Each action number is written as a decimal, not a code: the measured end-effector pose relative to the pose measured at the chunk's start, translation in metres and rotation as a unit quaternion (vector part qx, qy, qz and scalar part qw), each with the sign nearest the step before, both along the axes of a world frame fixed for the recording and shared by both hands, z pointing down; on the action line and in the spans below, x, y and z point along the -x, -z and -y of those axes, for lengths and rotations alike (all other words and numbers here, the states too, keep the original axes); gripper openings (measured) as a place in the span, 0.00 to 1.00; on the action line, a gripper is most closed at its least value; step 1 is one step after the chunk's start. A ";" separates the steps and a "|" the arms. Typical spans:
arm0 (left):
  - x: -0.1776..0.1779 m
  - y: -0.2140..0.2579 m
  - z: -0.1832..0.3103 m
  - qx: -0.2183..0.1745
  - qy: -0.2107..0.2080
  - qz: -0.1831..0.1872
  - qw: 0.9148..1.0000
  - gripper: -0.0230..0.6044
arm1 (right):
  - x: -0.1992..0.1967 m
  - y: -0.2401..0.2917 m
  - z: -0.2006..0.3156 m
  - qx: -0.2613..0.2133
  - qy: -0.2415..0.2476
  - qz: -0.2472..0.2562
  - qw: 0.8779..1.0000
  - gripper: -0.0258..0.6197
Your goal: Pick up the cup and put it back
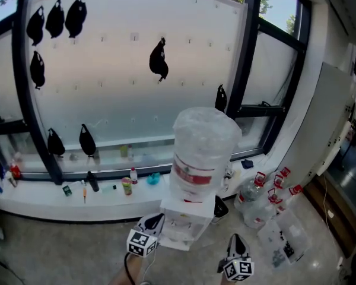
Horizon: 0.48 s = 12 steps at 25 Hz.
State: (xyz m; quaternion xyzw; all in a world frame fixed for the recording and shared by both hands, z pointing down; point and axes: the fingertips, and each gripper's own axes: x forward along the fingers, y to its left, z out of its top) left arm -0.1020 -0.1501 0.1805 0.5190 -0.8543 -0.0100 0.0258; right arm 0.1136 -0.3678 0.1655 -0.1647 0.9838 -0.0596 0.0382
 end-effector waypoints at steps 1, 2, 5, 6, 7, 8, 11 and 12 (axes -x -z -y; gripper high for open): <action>0.000 0.000 0.002 0.000 -0.002 0.001 1.000 0.08 | 0.001 0.001 0.001 -0.001 0.000 0.002 1.000 0.06; 0.001 0.001 0.003 0.000 -0.004 0.002 1.000 0.08 | 0.003 0.002 0.002 -0.002 0.000 0.004 1.000 0.06; 0.006 0.001 0.010 -0.003 -0.007 0.001 1.000 0.08 | 0.012 0.004 0.005 0.000 0.005 0.010 1.000 0.06; 0.006 0.000 0.012 -0.004 -0.009 -0.001 1.000 0.08 | 0.014 0.004 0.005 0.000 0.007 0.010 1.000 0.06; 0.006 0.000 0.014 -0.006 -0.010 -0.002 1.000 0.08 | 0.015 0.004 0.005 0.000 0.009 0.009 1.000 0.06; 0.006 0.000 0.015 -0.008 -0.011 -0.004 1.000 0.08 | 0.016 0.004 0.004 -0.001 0.011 0.008 1.000 0.06; 0.012 -0.001 0.015 -0.011 -0.007 -0.009 1.000 0.08 | 0.025 0.005 0.001 -0.001 0.020 0.006 1.000 0.06; 0.013 -0.002 0.015 -0.011 -0.006 -0.011 1.000 0.08 | 0.027 0.004 0.001 0.000 0.022 0.005 1.000 0.07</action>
